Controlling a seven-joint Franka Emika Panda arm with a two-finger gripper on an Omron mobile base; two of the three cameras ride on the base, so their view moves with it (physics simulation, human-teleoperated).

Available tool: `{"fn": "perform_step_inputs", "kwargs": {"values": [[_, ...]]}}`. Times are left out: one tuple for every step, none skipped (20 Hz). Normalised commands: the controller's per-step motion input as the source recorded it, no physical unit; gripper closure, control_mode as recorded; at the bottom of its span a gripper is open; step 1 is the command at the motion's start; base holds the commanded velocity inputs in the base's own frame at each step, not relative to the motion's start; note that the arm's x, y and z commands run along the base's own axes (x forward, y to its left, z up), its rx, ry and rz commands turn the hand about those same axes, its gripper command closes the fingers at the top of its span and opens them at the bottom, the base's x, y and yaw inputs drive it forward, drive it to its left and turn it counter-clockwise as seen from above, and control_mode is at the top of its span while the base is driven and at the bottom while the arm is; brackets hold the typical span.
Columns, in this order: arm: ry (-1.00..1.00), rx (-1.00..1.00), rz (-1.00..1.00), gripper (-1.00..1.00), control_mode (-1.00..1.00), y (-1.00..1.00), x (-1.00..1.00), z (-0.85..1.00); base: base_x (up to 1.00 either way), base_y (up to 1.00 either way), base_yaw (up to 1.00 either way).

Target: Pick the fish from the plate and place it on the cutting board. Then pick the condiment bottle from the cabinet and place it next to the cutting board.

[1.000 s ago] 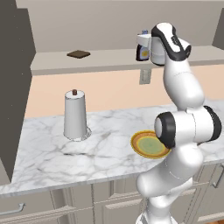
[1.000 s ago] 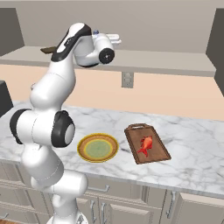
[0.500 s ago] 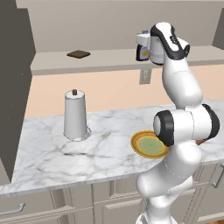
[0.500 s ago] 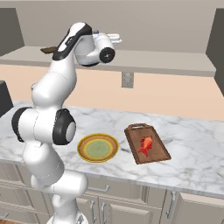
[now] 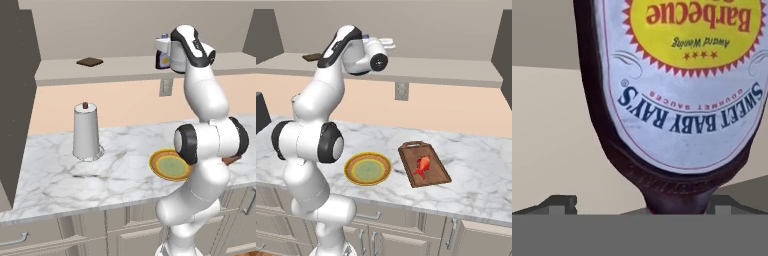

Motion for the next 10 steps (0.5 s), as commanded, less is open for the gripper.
{"fn": "perform_step_inputs", "kwargs": {"values": [[0.00,0.00,0.00,-1.00,-1.00,0.00,0.09,-0.01,0.00,0.00,0.00],[0.00,0.00,0.00,-1.00,-1.00,0.00,0.09,0.00,0.00,0.00,0.00],[0.00,0.00,0.00,-1.00,-1.00,0.00,0.06,0.00,0.00,0.00,0.00],[0.00,0.00,0.00,-1.00,-1.00,0.00,0.03,0.00,0.00,0.00,0.00],[0.00,0.00,0.00,-1.00,-1.00,0.00,0.00,0.00,0.00,0.00,0.00],[0.00,0.00,0.00,-1.00,-1.00,0.00,0.00,0.00,0.00,0.00,0.00],[0.00,0.00,0.00,-1.00,-1.00,0.00,0.00,0.00,0.00,0.00,0.00],[0.00,0.00,0.00,-1.00,-1.00,0.00,0.00,0.00,0.00,0.00,0.00],[0.00,0.00,0.00,-1.00,-1.00,0.00,0.00,0.00,0.00,0.00,0.00],[0.00,0.00,0.00,-1.00,-1.00,0.00,0.00,0.00,0.00,0.00,0.00]]}}
